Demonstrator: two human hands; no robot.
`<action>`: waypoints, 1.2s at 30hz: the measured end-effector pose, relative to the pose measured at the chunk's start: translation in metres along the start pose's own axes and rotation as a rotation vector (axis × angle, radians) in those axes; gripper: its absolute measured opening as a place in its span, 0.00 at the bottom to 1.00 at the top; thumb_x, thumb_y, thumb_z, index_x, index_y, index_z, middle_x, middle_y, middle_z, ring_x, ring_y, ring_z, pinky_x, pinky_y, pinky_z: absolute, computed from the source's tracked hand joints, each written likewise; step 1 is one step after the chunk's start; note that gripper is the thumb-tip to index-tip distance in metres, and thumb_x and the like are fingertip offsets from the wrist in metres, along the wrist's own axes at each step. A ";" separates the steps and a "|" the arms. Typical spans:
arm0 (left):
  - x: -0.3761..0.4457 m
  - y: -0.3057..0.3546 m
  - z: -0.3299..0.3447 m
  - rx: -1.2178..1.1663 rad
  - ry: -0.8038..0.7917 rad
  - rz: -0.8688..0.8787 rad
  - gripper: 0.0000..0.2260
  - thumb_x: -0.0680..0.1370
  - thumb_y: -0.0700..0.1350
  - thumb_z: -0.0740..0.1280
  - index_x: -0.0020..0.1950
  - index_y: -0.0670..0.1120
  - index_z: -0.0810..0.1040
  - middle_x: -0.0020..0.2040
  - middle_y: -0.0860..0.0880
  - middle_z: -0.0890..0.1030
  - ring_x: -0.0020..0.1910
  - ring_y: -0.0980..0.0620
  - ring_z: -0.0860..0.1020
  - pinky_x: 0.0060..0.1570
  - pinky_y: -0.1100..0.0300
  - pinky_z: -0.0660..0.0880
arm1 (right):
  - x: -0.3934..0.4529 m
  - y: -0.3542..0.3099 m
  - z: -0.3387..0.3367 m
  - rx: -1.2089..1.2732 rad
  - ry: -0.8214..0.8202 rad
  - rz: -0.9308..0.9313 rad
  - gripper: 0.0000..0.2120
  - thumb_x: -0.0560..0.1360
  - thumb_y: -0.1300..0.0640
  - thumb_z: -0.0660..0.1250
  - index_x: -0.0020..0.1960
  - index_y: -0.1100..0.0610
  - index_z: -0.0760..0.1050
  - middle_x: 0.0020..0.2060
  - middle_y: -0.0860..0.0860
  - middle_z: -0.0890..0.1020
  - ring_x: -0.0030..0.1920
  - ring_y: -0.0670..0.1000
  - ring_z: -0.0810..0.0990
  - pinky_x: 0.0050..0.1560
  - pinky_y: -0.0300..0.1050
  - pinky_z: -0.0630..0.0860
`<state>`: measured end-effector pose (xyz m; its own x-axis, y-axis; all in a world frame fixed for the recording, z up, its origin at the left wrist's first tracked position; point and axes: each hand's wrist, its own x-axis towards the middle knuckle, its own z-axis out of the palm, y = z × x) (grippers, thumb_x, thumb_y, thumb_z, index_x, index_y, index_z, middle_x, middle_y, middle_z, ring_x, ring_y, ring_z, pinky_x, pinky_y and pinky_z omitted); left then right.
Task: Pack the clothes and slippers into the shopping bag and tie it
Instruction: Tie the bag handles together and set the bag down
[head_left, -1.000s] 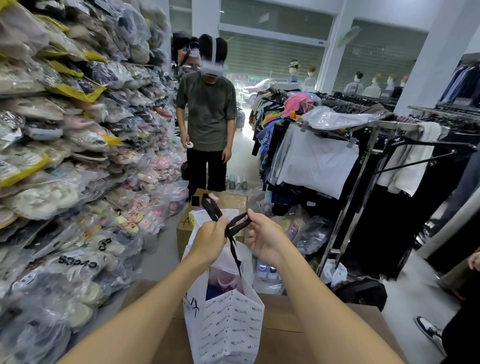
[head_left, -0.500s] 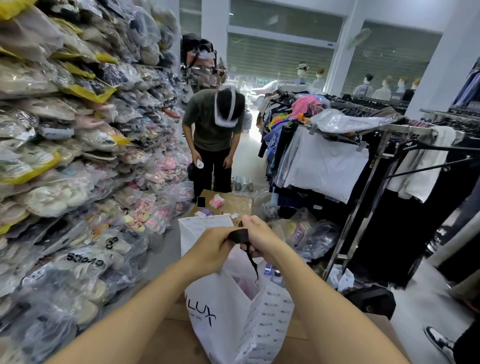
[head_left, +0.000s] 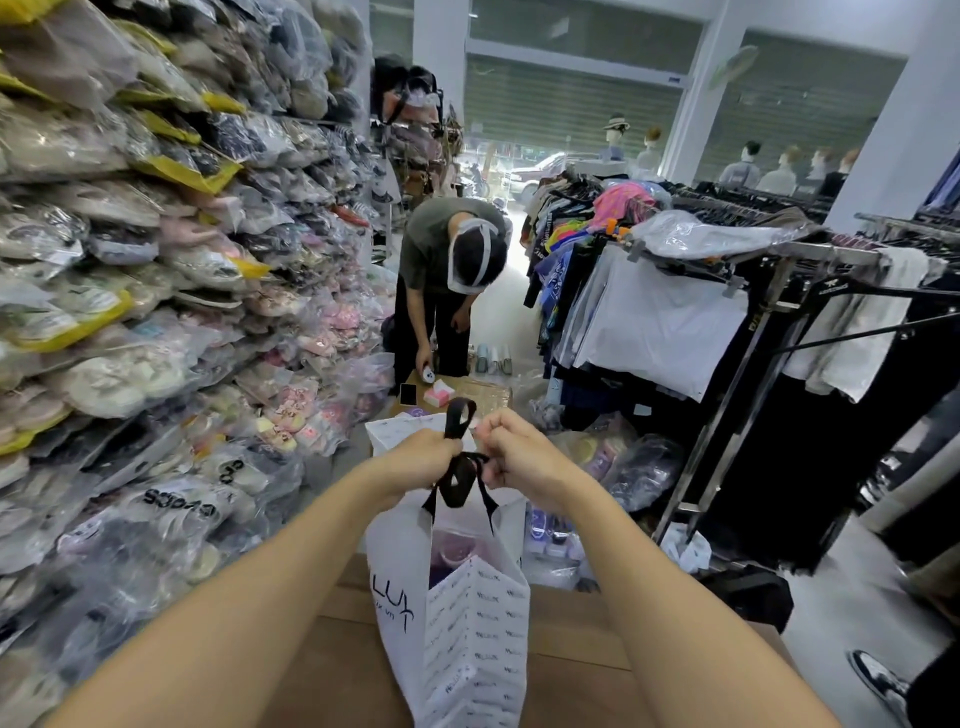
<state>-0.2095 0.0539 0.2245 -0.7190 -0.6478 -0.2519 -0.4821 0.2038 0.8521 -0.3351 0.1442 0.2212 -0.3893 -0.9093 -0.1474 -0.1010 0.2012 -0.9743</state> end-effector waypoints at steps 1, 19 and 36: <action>0.003 0.000 -0.001 -0.115 -0.010 -0.068 0.09 0.82 0.44 0.57 0.44 0.44 0.73 0.39 0.45 0.74 0.33 0.50 0.69 0.35 0.57 0.64 | -0.004 0.002 -0.003 0.006 -0.041 -0.020 0.08 0.79 0.66 0.54 0.53 0.56 0.68 0.36 0.53 0.73 0.30 0.50 0.76 0.36 0.43 0.74; 0.013 0.006 0.005 -0.181 0.059 -0.022 0.10 0.78 0.46 0.68 0.45 0.40 0.82 0.37 0.45 0.83 0.35 0.51 0.78 0.38 0.59 0.72 | -0.038 0.035 -0.018 -0.206 0.171 -0.331 0.08 0.78 0.59 0.70 0.46 0.63 0.85 0.48 0.56 0.83 0.36 0.44 0.77 0.42 0.38 0.74; -0.007 0.013 -0.017 1.092 0.179 -0.046 0.11 0.79 0.47 0.59 0.60 0.46 0.72 0.60 0.45 0.78 0.56 0.43 0.78 0.49 0.53 0.70 | -0.043 0.025 -0.058 -0.860 0.143 -0.181 0.24 0.79 0.56 0.67 0.27 0.51 0.64 0.28 0.49 0.68 0.28 0.48 0.66 0.30 0.44 0.61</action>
<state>-0.2024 0.0489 0.2449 -0.6486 -0.7503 -0.1278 -0.7524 0.6574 -0.0411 -0.3737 0.2097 0.2126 -0.4056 -0.9109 0.0751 -0.8020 0.3153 -0.5073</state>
